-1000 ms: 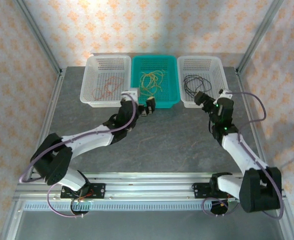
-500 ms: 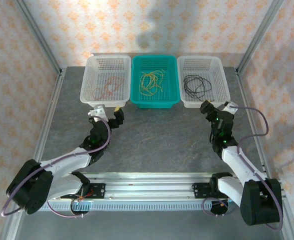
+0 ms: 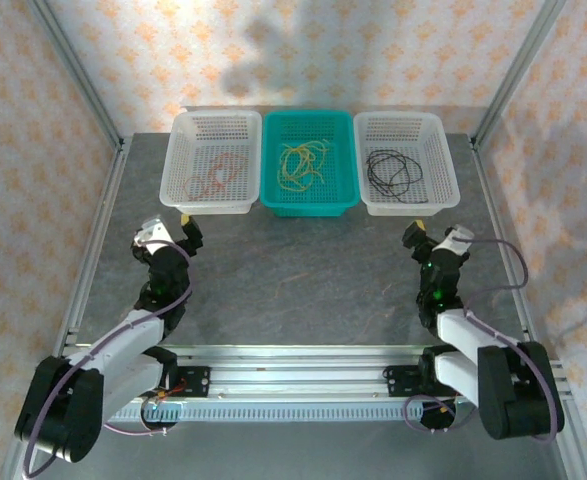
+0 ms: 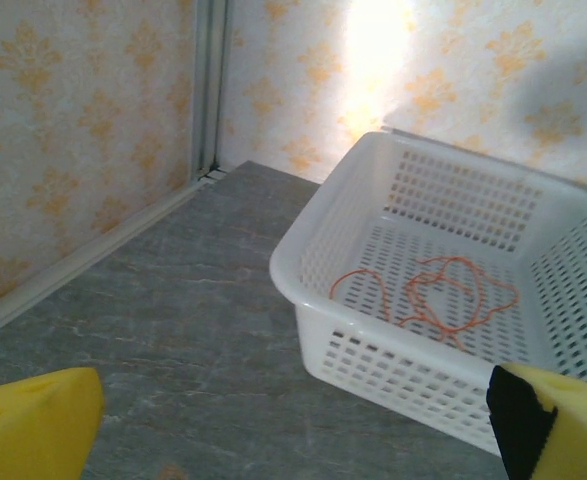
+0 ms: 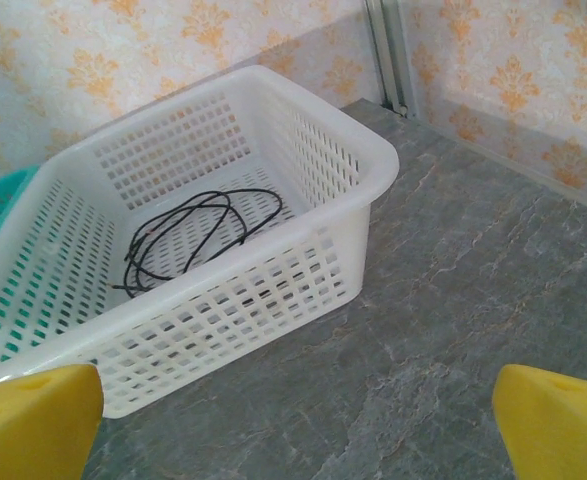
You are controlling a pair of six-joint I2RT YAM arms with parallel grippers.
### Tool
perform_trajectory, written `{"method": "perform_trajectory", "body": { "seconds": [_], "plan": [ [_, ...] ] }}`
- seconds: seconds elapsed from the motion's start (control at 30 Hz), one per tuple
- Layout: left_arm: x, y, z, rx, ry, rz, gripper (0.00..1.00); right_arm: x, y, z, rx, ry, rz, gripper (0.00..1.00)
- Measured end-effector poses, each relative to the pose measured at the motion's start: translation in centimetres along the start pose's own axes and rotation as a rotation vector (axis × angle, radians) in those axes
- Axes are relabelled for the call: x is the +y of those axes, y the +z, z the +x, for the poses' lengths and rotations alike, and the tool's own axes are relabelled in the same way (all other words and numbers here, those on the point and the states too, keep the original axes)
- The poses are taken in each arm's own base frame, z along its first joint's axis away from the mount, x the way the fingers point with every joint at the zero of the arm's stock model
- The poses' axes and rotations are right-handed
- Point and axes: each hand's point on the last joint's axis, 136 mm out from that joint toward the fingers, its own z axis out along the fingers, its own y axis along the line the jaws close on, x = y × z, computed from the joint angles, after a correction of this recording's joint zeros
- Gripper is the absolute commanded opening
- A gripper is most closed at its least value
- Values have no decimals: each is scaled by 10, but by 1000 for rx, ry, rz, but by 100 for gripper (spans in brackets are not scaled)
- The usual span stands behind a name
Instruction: Untangle the cables
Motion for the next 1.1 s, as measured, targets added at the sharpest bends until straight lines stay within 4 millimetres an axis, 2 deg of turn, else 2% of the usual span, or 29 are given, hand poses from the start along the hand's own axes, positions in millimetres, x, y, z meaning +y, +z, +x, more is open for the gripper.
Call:
{"method": "perform_trajectory", "body": {
  "seconds": [0.23,0.5,0.57,0.8,0.97,1.1],
  "plan": [
    [5,12,13,5,121,-4,99,-1,18,24,68,-100,17,100],
    [21,22,32,20,146,-9,100,15,27,18,35,-148,-55,100],
    [22,25,37,25,156,-2,99,18,30,16,26,-161,-67,100],
    [15,35,35,-38,124,60,100,22,36,19,9,-186,-84,100],
    [15,30,61,-7,149,108,100,24,35,19,-18,-187,-107,100],
    [7,38,50,-33,138,118,100,20,35,24,-10,-188,-105,100]
  ]
}}
